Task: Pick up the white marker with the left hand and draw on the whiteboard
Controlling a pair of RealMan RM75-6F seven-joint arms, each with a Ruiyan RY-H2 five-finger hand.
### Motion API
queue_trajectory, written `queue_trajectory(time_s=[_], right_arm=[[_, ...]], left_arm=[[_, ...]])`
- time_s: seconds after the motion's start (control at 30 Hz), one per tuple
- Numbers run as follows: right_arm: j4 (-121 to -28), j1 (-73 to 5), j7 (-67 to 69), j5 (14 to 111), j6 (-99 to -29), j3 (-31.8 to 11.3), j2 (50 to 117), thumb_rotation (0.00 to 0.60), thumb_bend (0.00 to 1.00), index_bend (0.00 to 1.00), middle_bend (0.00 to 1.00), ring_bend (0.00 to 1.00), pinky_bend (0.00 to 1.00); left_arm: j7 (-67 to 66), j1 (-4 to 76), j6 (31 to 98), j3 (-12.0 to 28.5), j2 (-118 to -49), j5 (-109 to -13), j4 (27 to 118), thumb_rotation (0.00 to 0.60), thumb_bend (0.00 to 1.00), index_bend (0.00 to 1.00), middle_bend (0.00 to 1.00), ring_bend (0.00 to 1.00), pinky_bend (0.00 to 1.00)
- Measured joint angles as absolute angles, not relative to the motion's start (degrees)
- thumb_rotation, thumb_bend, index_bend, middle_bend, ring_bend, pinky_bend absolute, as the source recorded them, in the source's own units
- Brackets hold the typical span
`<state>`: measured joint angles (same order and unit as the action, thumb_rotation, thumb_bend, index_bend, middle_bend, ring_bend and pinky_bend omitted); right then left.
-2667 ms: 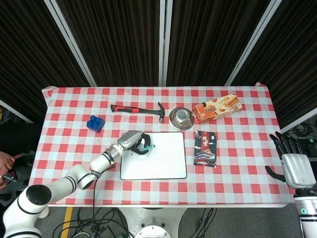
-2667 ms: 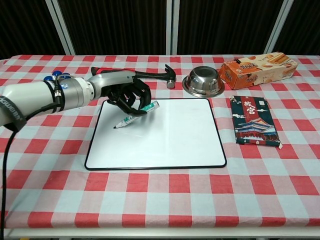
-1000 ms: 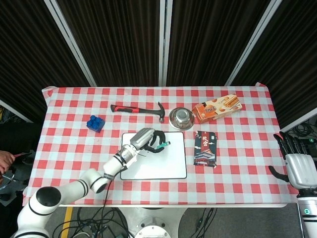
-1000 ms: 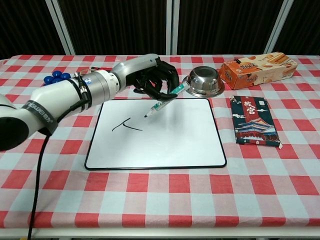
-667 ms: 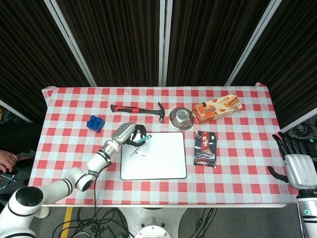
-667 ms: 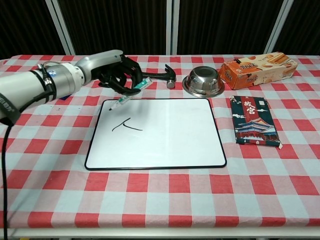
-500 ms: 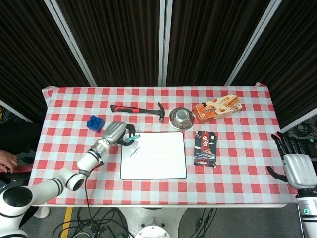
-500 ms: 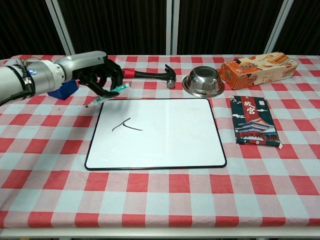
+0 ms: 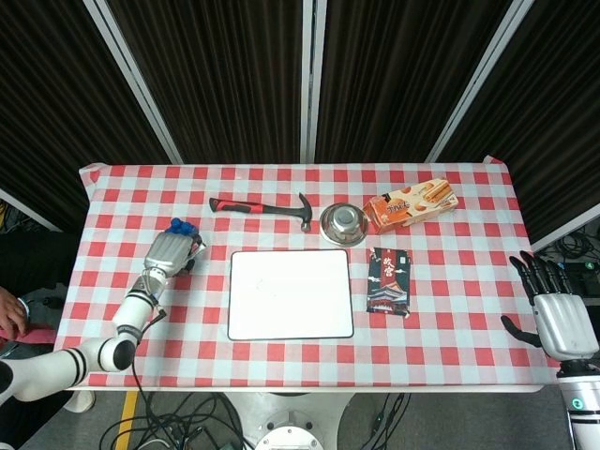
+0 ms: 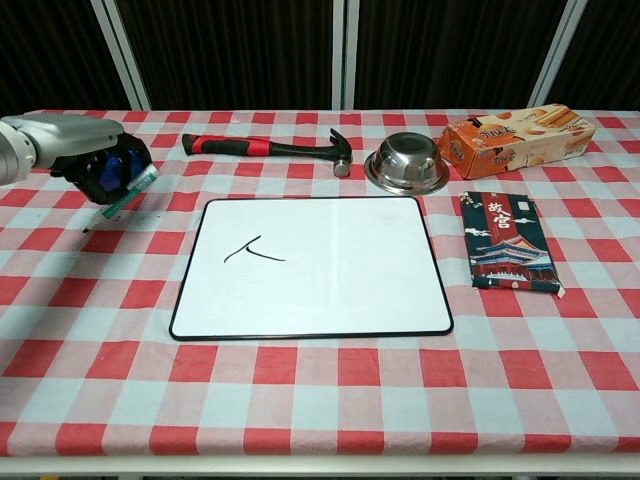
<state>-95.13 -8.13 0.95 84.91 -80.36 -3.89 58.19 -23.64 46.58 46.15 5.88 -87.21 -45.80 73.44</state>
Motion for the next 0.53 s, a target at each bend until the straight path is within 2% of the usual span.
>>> queue_trajectory(time_s=[0.07, 0.2, 0.27, 0.4, 0.53], right_arm=[[-94.95, -7.57, 1.31, 85.02, -81.14, -3.73, 58.07, 0.6, 0.15, 0.0, 0.01, 0.0, 0.0], [-94.11, -5.91, 2.57, 84.55, -82.95, -3.51, 57.74, 0.6, 0.15, 0.0, 0.01, 0.0, 0.0], [-93.67, -5.39, 2.96, 84.15, -83.38, -3.46, 57.66, 0.6, 0.15, 0.0, 0.01, 0.0, 0.0], [-93.06, -5.06, 3.26, 83.9, -83.38, -3.39, 58.0, 0.6, 0.15, 0.0, 0.01, 0.0, 0.0], [-93.06, -5.4, 2.82, 84.1, -82.87, -3.43, 58.46, 0.6, 0.15, 0.0, 0.01, 0.0, 0.0]], left_arm=[[-24.58, 45.96, 47.58, 6.31, -85.33, -43.74, 77.99, 0.6, 0.34, 0.12, 0.15, 0.27, 0.39], [-21.71, 42.65, 52.97, 6.59, -80.06, -46.55, 86.83, 0.6, 0.32, 0.12, 0.15, 0.27, 0.38], [-18.88, 39.66, 57.5, 6.29, -76.98, -50.97, 89.6, 0.6, 0.27, 0.12, 0.15, 0.27, 0.37], [-13.66, 32.02, 68.33, 4.84, -71.0, -59.59, 92.4, 0.6, 0.13, 0.13, 0.16, 0.26, 0.27], [-9.5, 22.09, 78.89, 2.24, -65.76, -63.29, 93.67, 0.6, 0.1, 0.13, 0.16, 0.2, 0.23]])
